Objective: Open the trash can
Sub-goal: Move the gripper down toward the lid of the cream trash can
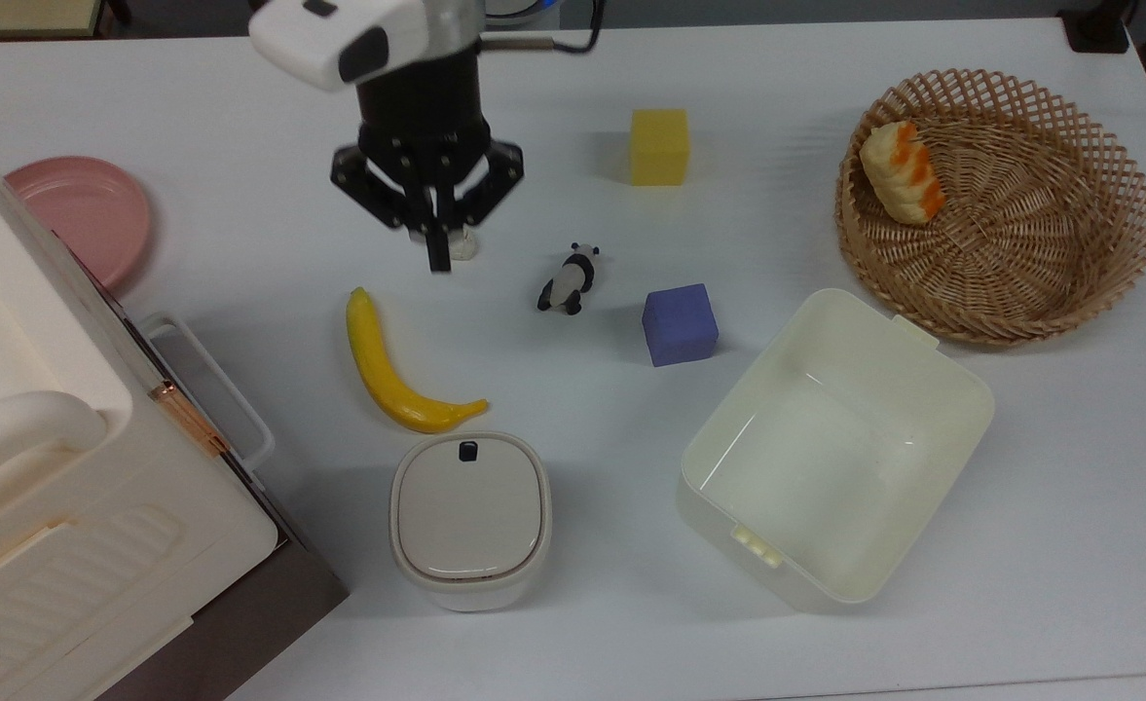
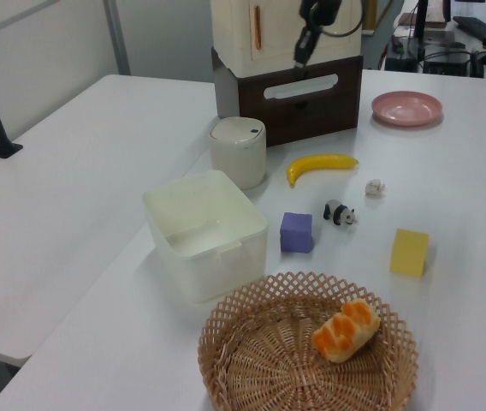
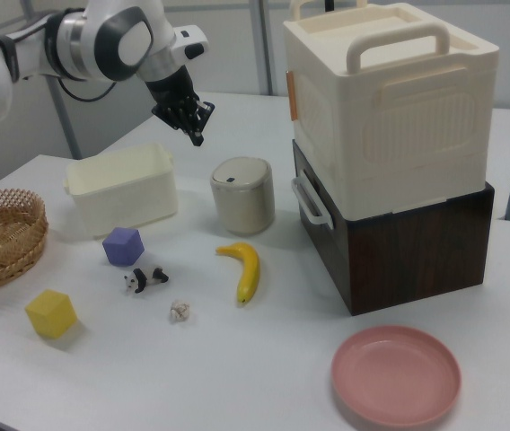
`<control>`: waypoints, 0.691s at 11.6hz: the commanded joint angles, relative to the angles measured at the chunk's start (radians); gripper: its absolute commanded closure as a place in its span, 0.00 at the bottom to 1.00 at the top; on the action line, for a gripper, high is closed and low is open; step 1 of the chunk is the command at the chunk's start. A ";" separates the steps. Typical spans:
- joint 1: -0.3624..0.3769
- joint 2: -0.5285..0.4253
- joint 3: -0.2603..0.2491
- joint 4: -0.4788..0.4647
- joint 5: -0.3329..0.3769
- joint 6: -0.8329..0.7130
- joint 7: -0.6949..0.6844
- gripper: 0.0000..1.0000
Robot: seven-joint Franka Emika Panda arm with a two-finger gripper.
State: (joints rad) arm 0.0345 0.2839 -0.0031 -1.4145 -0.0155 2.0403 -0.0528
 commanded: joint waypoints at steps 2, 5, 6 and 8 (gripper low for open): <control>0.031 0.139 -0.018 0.046 0.011 0.280 0.100 1.00; 0.031 0.207 -0.018 0.046 -0.001 0.379 0.100 1.00; 0.031 0.221 -0.018 0.046 -0.012 0.385 0.100 1.00; 0.031 0.254 -0.018 0.046 -0.023 0.386 0.100 1.00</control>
State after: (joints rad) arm 0.0487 0.4999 -0.0037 -1.3906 -0.0197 2.4147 0.0287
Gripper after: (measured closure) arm 0.991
